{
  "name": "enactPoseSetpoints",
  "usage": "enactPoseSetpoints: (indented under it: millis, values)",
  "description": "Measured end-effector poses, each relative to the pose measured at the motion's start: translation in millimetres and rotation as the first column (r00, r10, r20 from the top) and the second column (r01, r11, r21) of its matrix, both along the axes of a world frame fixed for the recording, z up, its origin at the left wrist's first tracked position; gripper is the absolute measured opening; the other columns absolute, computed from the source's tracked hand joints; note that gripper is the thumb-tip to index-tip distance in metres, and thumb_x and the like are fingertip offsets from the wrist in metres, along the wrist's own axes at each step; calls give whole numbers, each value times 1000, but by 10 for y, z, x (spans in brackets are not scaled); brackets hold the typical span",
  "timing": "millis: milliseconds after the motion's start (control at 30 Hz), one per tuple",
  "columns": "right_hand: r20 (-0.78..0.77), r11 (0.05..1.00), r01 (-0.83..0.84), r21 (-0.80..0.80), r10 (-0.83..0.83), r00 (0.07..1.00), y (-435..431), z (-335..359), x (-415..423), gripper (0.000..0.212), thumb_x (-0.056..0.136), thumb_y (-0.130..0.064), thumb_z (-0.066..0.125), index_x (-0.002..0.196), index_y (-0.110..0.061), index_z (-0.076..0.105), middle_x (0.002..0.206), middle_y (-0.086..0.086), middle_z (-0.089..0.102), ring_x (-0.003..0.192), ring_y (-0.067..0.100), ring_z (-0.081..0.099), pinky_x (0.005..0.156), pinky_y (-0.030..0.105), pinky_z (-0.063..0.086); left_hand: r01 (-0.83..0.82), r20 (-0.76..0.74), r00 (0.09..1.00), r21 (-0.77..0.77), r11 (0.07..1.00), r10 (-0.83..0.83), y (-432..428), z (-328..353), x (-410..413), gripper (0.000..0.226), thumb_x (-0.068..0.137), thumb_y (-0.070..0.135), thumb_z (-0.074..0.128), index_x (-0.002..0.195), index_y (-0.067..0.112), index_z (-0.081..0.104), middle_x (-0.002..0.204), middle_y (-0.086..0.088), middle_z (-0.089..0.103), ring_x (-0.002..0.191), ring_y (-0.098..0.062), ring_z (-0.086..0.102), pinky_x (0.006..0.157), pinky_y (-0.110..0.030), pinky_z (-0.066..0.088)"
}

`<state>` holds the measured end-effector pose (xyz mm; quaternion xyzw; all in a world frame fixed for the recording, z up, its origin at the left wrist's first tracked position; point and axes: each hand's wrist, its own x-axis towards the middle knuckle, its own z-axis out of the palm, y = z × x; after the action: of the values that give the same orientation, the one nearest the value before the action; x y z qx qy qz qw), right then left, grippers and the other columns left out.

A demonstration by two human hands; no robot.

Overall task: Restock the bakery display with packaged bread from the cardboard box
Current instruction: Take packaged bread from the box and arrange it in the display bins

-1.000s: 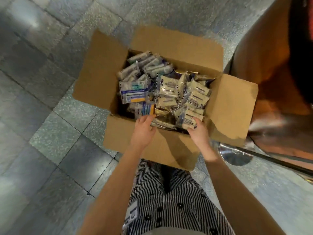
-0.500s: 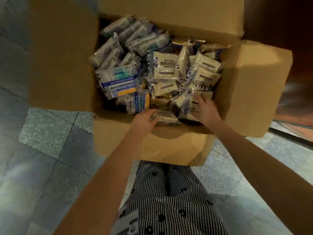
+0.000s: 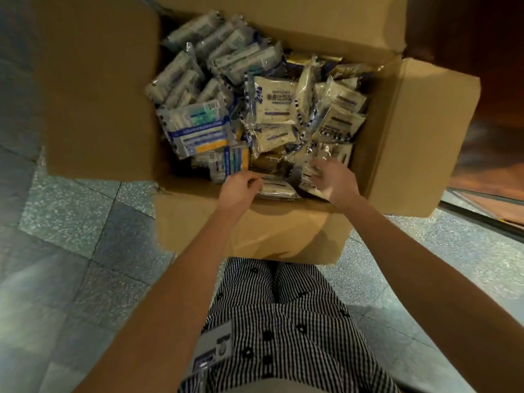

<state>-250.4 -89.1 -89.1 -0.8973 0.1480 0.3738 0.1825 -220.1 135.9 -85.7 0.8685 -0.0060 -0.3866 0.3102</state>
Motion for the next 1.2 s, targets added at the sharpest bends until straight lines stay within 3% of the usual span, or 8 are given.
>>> enactPoseSetpoints:
  millis: [133,333,533,700,800,967,1100,1200]
  values:
    - [100,971,232,62,-237,966,52,270,-16,37,98,-21,56,134,-13,53,122,12,64,102,32,63,78,35,47,-165,16,986,-44,985,166,69,190,17,6,94,17,65,99,16,67,86,6,63,76,-2,57,70,-11,44]
    - [148,857,460,233,-499,854,197,771,-13,39,96,-22,62,133,-11,55,117,11,65,89,25,63,76,30,46,-434,30,897,-128,892,441,222,523,14,16,86,-5,66,93,9,66,88,7,61,76,4,54,73,-6,48]
    - [228,777,514,362,-609,760,324,1129,-114,23,92,-13,64,114,-8,65,89,-3,63,83,15,62,63,8,40,-797,-343,604,-280,535,720,488,802,-24,31,88,-9,62,97,18,73,106,-4,66,99,-21,65,84,-29,55]
    - [224,702,555,446,-688,690,445,1371,-268,36,95,-16,63,129,-5,58,118,7,64,108,17,57,79,17,42,-894,-585,449,-306,329,675,616,1064,-120,45,92,-15,48,133,2,57,109,-10,63,89,-4,66,79,-23,56]
    - [232,687,558,465,-703,673,510,1526,-362,42,95,-19,63,135,-8,54,129,1,58,122,14,49,99,26,39,-886,-528,458,-339,316,715,649,1227,-239,46,89,-14,50,127,8,62,86,-2,66,65,-8,59,65,-23,46]
    - [203,602,577,552,-768,607,578,1837,-415,23,93,-21,65,115,-14,59,115,-3,59,124,27,52,100,36,40,-842,-325,486,-423,334,811,699,1496,-449,17,94,5,61,111,6,67,77,0,63,60,-7,55,59,-20,48]
    - [161,582,541,607,-757,633,576,2025,-444,25,94,-17,63,110,0,55,116,26,61,96,38,59,76,40,46,-809,-76,491,-411,421,868,712,1609,-691,12,88,19,72,92,22,61,80,2,59,71,-12,53,67,-29,46]
    - [196,637,434,637,-678,708,530,2109,-493,16,93,-16,65,102,-13,52,97,7,63,76,14,57,76,39,47,-830,120,420,-349,434,899,658,1708,-982,19,84,20,74,83,25,56,87,0,62,81,-19,58,74,-35,48]
